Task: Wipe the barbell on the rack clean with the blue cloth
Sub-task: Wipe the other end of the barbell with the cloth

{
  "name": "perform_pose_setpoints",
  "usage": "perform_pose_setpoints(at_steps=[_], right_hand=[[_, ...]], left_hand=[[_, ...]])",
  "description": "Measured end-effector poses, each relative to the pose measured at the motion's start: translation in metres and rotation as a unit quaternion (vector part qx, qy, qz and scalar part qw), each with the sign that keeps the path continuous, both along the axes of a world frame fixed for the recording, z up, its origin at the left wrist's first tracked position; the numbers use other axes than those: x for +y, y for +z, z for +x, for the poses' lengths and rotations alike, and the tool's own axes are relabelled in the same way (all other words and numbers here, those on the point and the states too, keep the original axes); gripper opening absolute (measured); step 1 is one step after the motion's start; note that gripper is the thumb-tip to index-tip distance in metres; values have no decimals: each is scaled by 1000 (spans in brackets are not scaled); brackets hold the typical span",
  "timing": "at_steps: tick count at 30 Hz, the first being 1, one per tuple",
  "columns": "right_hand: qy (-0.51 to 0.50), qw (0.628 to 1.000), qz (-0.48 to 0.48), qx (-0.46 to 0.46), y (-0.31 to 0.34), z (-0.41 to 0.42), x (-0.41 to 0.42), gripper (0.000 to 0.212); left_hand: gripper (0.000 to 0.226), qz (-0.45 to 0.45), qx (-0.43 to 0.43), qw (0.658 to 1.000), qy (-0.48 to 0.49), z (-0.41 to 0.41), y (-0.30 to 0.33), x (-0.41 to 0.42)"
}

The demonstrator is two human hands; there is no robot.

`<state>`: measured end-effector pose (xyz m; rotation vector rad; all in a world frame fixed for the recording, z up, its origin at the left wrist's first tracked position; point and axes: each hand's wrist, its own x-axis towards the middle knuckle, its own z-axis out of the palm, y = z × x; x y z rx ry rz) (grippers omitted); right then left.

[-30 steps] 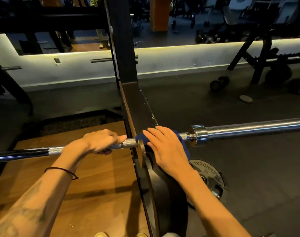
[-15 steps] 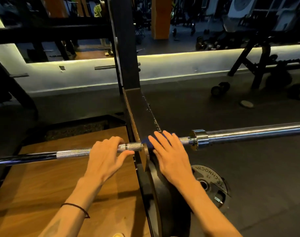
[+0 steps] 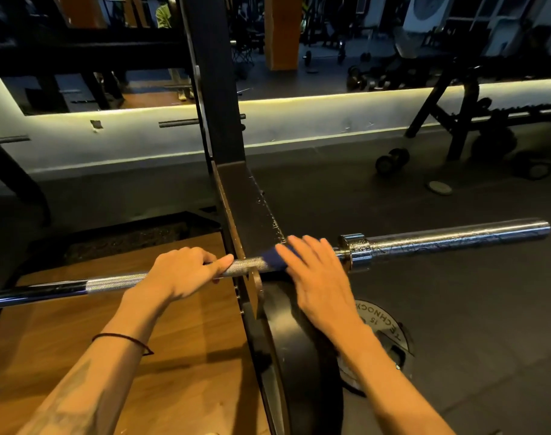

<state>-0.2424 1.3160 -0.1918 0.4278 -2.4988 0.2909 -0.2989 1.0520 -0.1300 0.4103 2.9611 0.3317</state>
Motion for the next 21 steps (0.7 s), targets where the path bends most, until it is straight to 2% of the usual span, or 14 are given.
perform_pose_setpoints(at_steps=[2,4,6,8,10,12,14,18,19,21], right_hand=[[-79,995,-65,10,-2,2,6,42],[-115,988,-102,17,-6,5,-13,41],[-47,995,-86,6,-5,6,-39,47],[50,999,-16,-7,1,5,-49,58],[77,996,46,-12,4,0,-38,65],[35,998,44,-8,1,1,-20,58],[-45,999,-20,12,-7,6,1,47],[-175,978,-111,25,-12,15,-19,44],[-176,976,-124,23,-12,16,-33,44],[-94,991,-94,20,-13,18,-49,48]], left_hand=[[60,-17,21,1000,1,2,-1,1],[61,-49,62,997,-3,4,-3,6],[59,-64,105,992,4,7,-7,8],[58,-26,134,991,11,10,-11,7],[55,29,168,985,2,14,-18,3],[47,65,191,979,-11,21,-22,-2],[46,75,216,973,-23,27,-25,-5],[51,45,254,965,-38,35,-32,-7],[49,45,262,963,-35,37,-35,-7],[45,50,277,959,-19,41,-37,-5]])
